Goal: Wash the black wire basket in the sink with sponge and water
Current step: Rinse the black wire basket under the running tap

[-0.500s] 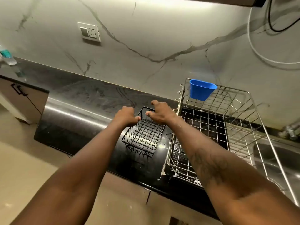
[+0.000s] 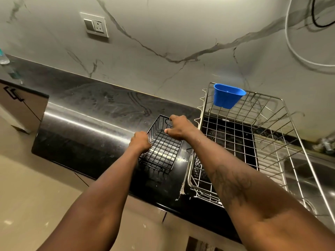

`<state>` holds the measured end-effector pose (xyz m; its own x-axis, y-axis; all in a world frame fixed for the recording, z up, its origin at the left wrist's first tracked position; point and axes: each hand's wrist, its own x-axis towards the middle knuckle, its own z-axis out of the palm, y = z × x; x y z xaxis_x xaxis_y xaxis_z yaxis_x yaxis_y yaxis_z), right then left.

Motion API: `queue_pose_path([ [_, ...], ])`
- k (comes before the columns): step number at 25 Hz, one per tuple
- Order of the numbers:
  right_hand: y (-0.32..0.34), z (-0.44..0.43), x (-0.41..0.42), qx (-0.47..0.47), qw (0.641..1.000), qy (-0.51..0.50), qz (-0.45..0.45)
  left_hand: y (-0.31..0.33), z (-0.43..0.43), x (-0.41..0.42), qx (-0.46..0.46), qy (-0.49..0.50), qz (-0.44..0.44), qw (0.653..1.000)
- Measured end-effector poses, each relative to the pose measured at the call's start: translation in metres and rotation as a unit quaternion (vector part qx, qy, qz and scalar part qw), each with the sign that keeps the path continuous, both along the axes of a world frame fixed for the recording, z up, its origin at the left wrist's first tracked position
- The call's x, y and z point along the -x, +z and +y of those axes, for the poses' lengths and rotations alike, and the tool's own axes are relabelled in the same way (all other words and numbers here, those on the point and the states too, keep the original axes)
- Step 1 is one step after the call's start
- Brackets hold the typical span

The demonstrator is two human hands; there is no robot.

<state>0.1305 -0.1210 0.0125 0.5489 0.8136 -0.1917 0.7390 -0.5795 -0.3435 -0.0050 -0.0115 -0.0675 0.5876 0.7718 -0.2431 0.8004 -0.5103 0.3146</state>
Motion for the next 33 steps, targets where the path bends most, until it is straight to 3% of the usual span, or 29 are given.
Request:
queue_pose_path([
  [6,0.001,-0.001,0.000,0.019,0.999,-0.021,-0.037,0.020,0.022,0.004,0.096,0.078,-0.111,0.986],
  [11,-0.001,0.005,0.003,0.062,0.997,-0.041,-0.025,0.076,0.024,0.020,0.062,0.090,-0.178,0.978],
  [14,-0.002,0.012,0.013,0.093,0.995,-0.035,0.005,0.098,0.033,0.025,0.104,0.090,-0.245,0.960],
  [18,0.012,0.018,0.016,-0.034,0.990,-0.102,0.089,0.131,0.035,0.028,0.164,0.100,-0.322,0.927],
  [22,0.038,0.013,0.019,-0.129,0.969,-0.138,0.157,0.154,0.038,0.035,0.172,0.096,-0.299,0.934],
  [27,0.056,0.002,0.014,-0.200,0.965,-0.133,0.101,0.179,0.035,0.038,0.104,0.066,-0.235,0.964],
  [33,0.098,-0.044,-0.002,-0.250,0.958,-0.121,0.075,0.226,0.003,0.028,0.074,0.028,-0.251,0.965],
])
